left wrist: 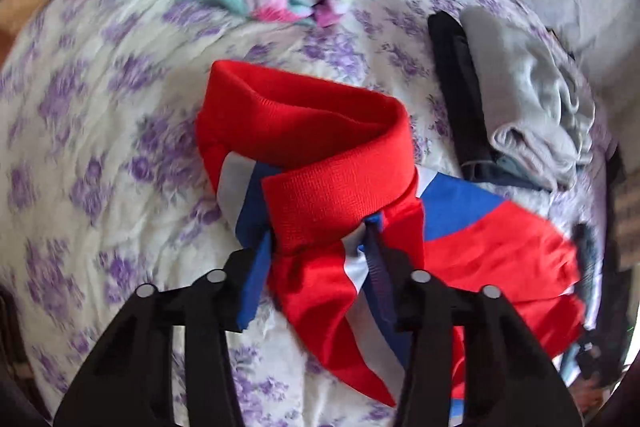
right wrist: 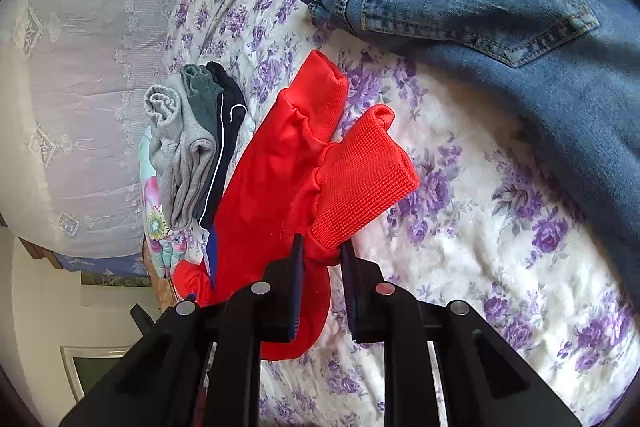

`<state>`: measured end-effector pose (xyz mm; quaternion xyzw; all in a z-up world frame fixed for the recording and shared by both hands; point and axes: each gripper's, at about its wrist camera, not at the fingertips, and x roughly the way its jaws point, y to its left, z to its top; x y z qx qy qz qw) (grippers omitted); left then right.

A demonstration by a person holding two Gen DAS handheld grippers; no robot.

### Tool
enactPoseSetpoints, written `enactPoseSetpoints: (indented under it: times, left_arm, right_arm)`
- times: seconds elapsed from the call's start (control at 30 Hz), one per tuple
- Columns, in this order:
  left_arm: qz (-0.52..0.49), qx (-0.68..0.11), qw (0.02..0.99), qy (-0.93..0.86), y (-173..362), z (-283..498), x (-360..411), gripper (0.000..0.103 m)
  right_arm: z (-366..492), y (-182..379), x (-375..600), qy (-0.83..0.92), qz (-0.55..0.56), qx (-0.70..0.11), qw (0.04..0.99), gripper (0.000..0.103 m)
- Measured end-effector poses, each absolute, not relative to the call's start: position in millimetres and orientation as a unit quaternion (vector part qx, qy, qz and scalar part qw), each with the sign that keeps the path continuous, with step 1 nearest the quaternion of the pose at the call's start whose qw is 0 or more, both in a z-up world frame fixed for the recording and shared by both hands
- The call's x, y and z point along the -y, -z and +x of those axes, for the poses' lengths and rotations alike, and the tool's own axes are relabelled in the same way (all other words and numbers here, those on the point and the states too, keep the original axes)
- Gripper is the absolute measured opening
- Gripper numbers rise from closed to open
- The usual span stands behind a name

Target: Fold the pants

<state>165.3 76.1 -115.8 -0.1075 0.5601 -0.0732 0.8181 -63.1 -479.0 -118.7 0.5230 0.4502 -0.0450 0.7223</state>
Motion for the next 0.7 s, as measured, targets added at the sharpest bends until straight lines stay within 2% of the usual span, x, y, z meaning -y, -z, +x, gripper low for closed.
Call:
enactPoseSetpoints:
  times: [0.1, 0.17, 0.33, 0.47, 0.6, 0.7]
  left_arm:
    - [-0.091, -0.55, 0.826, 0.085, 104.3, 158.7, -72.2, 0.02]
    - [-0.104, -0.551, 0.823, 0.092, 91.5, 157.2, -77.6, 0.018]
    - [-0.308, -0.542, 0.775, 0.104, 44.6, 161.3, -141.2, 0.015]
    - [-0.338, -0.54, 0.767, 0.079, 17.6, 128.6, -182.6, 0.015]
    - [-0.371, -0.582, 0.723, 0.034, 46.2, 64.5, -216.8, 0.015]
    - [-0.386, -0.622, 0.68, -0.032, 100.1, 9.4, -237.5, 0.015]
  right_arm:
    - [-68.9, 116.8, 479.5, 0.049, 0.526, -0.448, 0.722, 0.019]
    - [-68.9, 113.0, 481.0, 0.049, 0.524, -0.447, 0.723, 0.019]
    - [-56.0, 68.6, 496.4, 0.03, 0.514, -0.415, 0.75, 0.018]
    - [-63.4, 45.8, 504.8, 0.028, 0.49, -0.427, 0.76, 0.018]
    - [-92.9, 66.6, 503.9, 0.047, 0.479, -0.48, 0.733, 0.018]
    - [-112.9, 99.1, 502.3, 0.086, 0.449, -0.533, 0.712, 0.02]
